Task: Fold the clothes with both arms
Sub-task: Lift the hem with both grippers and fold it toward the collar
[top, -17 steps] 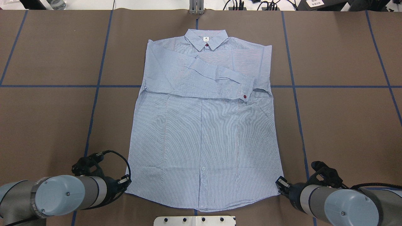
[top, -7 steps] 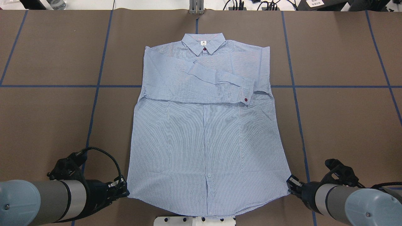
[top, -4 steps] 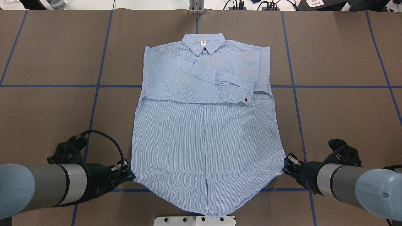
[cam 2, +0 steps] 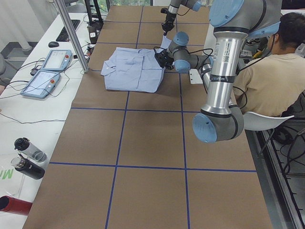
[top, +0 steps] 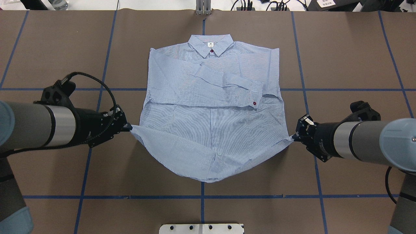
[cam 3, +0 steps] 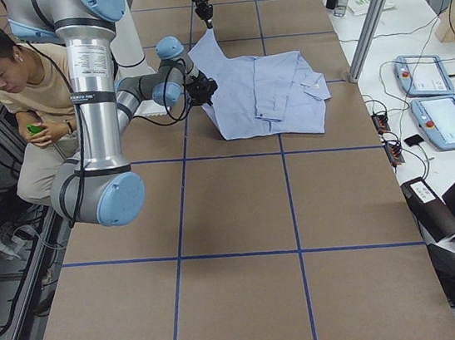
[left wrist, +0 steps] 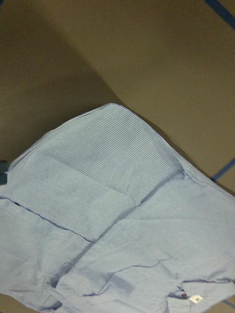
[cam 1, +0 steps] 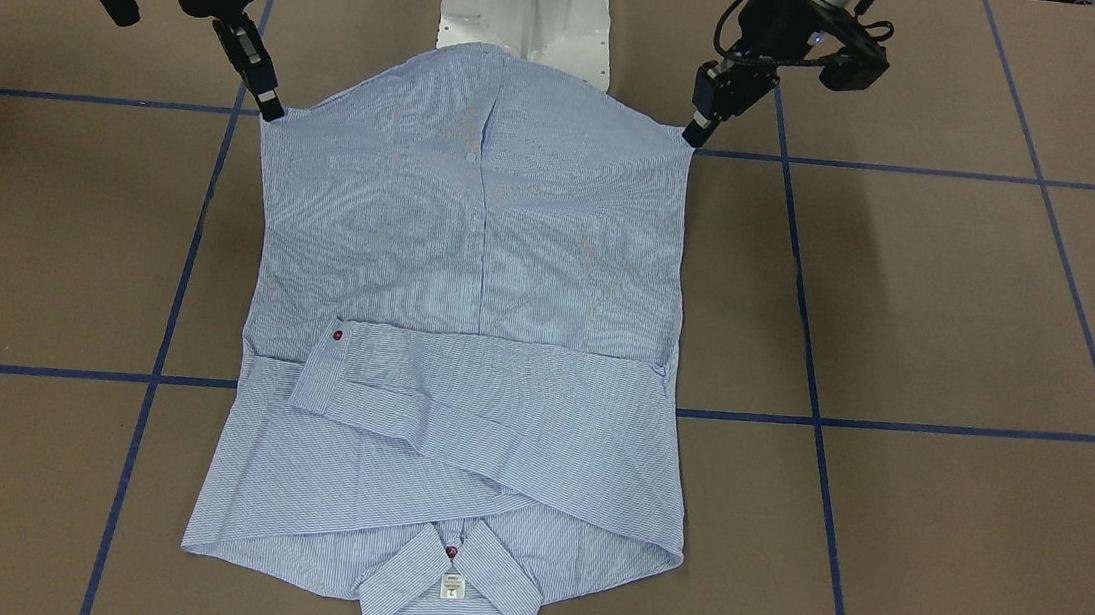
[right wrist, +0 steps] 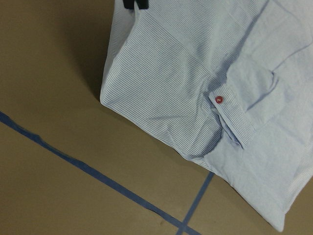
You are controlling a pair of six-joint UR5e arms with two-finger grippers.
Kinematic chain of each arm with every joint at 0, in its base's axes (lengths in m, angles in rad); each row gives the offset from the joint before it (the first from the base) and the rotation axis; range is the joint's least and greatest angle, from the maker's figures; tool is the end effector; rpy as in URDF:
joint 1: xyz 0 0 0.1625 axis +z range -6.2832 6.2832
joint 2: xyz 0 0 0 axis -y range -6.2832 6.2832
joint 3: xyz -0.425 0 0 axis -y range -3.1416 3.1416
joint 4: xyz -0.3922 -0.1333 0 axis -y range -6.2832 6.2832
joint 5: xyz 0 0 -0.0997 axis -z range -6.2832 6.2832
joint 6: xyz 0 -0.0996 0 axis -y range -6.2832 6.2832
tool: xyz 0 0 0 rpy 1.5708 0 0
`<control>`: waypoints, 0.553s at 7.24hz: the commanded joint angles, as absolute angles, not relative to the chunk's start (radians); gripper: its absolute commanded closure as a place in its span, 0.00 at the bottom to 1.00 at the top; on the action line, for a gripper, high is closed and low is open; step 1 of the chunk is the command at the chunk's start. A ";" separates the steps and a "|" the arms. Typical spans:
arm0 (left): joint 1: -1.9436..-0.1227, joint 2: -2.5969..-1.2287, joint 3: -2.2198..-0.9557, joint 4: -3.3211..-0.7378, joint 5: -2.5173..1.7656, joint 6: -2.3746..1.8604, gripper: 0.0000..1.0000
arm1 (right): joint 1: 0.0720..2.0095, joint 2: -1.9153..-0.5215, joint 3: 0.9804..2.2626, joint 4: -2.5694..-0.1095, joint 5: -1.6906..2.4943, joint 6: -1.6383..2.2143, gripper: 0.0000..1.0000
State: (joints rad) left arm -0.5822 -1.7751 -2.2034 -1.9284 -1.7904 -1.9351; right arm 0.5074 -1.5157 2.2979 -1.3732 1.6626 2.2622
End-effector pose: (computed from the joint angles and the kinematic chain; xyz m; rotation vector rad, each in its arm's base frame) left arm 0.3362 -0.3549 0.2304 -0.0638 1.2314 -0.6962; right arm -0.3238 -0.3221 0.2829 -0.1832 -1.0186 1.0517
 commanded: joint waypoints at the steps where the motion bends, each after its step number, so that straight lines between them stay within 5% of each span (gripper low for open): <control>1: -0.707 -1.853 -2.104 -1.927 -1.854 -1.882 1.00 | 0.616 -1.389 2.247 -1.500 1.672 2.257 1.00; 4: -0.814 -2.011 -1.889 -1.933 -1.884 -1.839 1.00 | 0.728 -1.271 2.125 -1.502 1.664 2.194 1.00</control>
State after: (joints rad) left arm -0.7729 -1.9595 -1.9656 -1.9292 -1.8765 -1.8640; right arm 0.6776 -1.3463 2.1856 -1.4975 1.6645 2.2150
